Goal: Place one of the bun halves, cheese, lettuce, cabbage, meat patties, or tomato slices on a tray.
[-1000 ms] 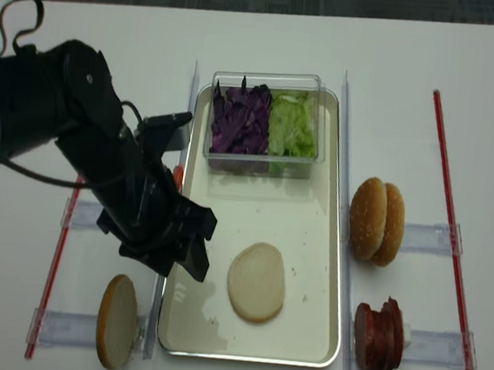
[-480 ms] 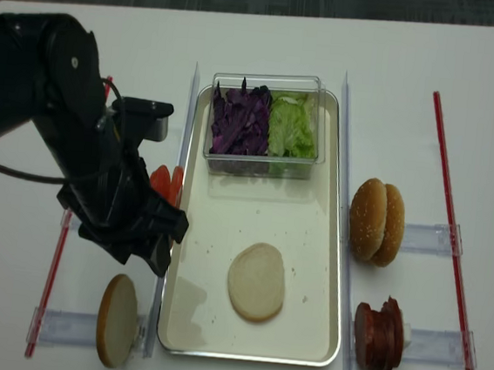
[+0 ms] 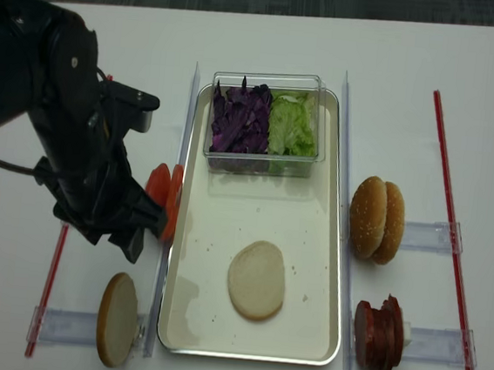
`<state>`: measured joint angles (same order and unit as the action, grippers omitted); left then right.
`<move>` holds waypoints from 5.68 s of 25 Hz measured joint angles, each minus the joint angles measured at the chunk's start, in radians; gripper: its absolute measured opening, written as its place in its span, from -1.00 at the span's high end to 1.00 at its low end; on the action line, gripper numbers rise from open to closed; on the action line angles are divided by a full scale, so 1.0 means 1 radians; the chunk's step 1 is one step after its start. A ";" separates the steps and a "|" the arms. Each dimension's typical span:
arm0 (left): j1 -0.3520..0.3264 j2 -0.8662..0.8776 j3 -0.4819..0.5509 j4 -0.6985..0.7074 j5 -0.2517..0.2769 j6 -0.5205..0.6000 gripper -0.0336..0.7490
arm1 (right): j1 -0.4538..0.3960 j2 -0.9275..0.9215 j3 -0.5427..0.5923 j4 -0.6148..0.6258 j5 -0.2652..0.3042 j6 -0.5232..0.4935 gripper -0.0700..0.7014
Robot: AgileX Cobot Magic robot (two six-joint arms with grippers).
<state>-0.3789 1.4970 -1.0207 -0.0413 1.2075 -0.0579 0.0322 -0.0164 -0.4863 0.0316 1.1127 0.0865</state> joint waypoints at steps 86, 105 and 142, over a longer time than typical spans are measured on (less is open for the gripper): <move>0.291 -1.315 0.491 0.041 0.019 0.034 -0.17 | 0.000 0.000 0.000 0.000 0.000 -0.005 -0.49; 0.291 -1.380 0.520 0.041 -0.020 0.034 -0.17 | 0.000 0.000 0.000 0.000 0.000 -0.007 -0.49; 0.291 -1.515 0.526 0.018 -0.025 0.044 -0.17 | 0.000 0.000 0.000 0.006 0.002 -0.010 -0.49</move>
<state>-0.0880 -0.0181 -0.4950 -0.0231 1.1824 -0.0134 0.0322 -0.0164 -0.4863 0.0379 1.1148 0.0763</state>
